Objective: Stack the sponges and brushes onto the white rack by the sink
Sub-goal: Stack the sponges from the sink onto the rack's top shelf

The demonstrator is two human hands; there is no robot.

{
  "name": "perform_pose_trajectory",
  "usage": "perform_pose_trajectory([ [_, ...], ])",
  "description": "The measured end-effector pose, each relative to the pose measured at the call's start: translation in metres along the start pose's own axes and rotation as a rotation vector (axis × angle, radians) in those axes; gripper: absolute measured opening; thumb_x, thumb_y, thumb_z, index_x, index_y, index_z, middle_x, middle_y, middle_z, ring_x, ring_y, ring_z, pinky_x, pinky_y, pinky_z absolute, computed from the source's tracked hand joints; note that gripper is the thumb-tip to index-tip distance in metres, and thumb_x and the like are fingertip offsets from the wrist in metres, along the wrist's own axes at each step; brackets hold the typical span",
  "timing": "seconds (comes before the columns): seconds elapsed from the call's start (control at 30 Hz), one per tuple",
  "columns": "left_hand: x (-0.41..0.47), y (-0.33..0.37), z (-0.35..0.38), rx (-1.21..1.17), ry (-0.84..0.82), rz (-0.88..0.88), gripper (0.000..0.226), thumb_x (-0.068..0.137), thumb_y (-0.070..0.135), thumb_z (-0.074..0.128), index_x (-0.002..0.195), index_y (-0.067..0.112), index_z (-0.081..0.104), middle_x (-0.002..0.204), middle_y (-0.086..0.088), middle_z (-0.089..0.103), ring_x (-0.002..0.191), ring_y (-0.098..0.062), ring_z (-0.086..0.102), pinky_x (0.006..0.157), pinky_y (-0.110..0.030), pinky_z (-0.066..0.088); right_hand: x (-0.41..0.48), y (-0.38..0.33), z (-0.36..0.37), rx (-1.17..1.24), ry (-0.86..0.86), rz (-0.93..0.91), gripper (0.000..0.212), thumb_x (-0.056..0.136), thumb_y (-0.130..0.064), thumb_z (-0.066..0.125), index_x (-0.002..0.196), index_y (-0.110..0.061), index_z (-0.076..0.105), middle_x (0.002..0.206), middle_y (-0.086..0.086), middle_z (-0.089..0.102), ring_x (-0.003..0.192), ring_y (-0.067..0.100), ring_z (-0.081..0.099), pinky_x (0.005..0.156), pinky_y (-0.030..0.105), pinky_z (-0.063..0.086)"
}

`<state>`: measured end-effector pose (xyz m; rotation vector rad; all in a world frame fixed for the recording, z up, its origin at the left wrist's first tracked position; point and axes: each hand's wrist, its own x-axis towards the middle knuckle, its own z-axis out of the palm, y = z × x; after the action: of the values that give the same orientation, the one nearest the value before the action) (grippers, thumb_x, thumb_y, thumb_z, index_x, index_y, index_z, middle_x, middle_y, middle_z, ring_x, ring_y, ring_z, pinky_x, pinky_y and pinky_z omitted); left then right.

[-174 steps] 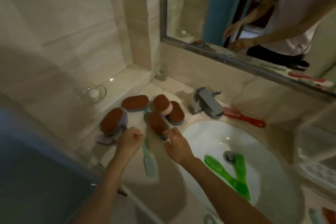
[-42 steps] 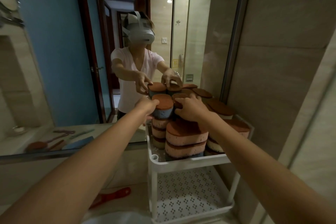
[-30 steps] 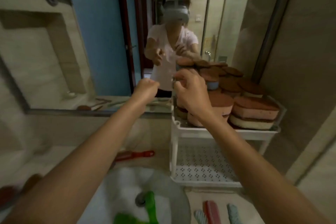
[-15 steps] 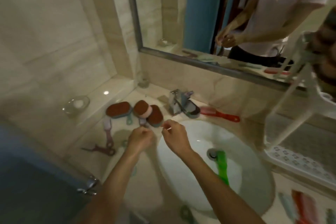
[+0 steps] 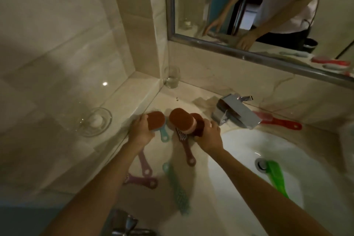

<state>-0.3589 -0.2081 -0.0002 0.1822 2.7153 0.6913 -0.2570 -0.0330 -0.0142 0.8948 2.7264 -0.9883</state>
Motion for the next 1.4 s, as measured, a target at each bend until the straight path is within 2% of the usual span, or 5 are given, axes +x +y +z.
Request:
perform_pose_trajectory([
  [0.23,0.036,-0.017,0.019,0.431,-0.08,0.231,0.086,0.084,0.009,0.06,0.151,0.023,0.007,0.155,-0.007,0.02,0.142,-0.028,0.021,0.114,-0.042,0.028,0.027,0.002,0.013,-0.124,-0.102,-0.016,0.072,0.078,-0.035,0.068,0.137,-0.025,0.029,0.133,0.011,0.04,0.121,0.029,0.042,0.102,0.045,0.041],
  [0.53,0.048,-0.004,0.017,0.547,-0.026,0.201,0.087,0.08,0.029,0.067,0.147,0.03,0.013,0.147,-0.013,0.027,0.137,-0.034,0.025,0.111,-0.048,0.029,0.034,0.003,0.014,-0.524,0.031,-0.134,0.061,0.089,-0.042,0.054,0.144,-0.035,0.027,0.147,0.013,0.025,0.135,0.036,0.025,0.113,0.047,0.023],
  [0.73,0.032,0.024,-0.006,0.413,0.031,0.109,0.081,0.079,0.04,0.066,0.145,0.026,0.019,0.138,-0.016,0.027,0.125,-0.033,0.034,0.107,-0.04,0.028,0.024,-0.004,-0.013,-0.591,0.101,-0.152,0.056,0.092,-0.04,0.05,0.142,-0.027,0.031,0.148,0.015,0.023,0.135,0.038,0.024,0.111,0.047,0.025],
  [0.9,0.008,0.06,-0.034,0.171,0.058,0.086,0.084,0.077,0.037,0.068,0.144,0.025,0.018,0.136,-0.015,0.024,0.121,-0.034,0.04,0.098,-0.042,0.041,-0.003,-0.023,-0.06,-0.206,0.148,-0.085,0.06,0.088,-0.043,0.054,0.141,-0.027,0.032,0.138,0.014,0.034,0.125,0.033,0.038,0.099,0.039,0.041],
  [1.4,-0.135,0.324,-0.071,-0.301,0.161,0.66,0.062,0.081,0.044,0.058,0.135,0.022,0.037,0.13,-0.011,0.05,0.117,-0.032,0.05,0.092,-0.038,0.041,-0.135,0.026,-0.307,0.096,0.829,-0.123,0.059,0.083,-0.039,0.06,0.136,-0.023,0.042,0.11,0.005,0.054,0.096,0.021,0.052,0.075,0.026,0.037],
])
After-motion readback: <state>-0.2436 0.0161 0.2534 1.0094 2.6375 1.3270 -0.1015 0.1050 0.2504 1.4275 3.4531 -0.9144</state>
